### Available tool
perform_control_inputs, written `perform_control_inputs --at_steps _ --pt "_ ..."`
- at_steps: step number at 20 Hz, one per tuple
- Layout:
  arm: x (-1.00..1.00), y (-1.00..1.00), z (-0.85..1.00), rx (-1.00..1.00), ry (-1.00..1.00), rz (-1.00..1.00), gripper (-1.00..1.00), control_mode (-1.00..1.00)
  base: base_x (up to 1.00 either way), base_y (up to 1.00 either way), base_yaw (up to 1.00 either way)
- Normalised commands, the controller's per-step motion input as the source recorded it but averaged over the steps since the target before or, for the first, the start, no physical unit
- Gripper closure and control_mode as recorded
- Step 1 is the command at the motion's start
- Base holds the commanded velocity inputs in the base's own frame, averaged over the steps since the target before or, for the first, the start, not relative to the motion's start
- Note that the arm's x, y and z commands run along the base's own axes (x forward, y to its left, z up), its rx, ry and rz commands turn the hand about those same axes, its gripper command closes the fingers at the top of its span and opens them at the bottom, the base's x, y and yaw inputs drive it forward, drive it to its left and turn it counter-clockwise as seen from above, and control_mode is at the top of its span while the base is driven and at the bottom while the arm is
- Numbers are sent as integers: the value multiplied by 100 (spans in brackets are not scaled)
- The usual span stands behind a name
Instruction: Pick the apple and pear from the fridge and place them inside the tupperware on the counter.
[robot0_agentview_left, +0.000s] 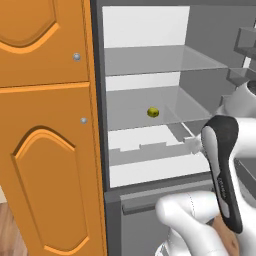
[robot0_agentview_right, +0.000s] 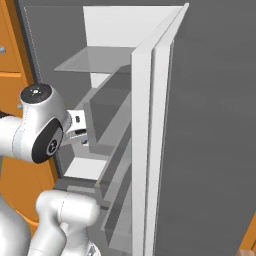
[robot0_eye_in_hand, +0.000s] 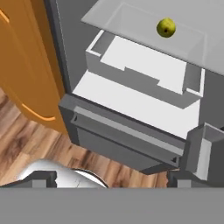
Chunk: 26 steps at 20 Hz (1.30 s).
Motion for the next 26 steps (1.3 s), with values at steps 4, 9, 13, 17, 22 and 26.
perform_control_inputs --at_steps 4,9,13,17,22,26 --pt "19 0 -4 0 -3 -14 -100 -100 0 0 0" --pt "34 0 0 0 -1 -15 -100 -100 0 0 0" --pt "45 0 0 0 0 -19 -100 -100 0 0 0" --pt "49 0 0 1 0 -14 -100 -100 0 0 0" --pt "49 0 -10 5 0 -12 -100 -100 0 0 0" --pt "48 0 -22 10 0 -13 -100 -100 0 0 0"
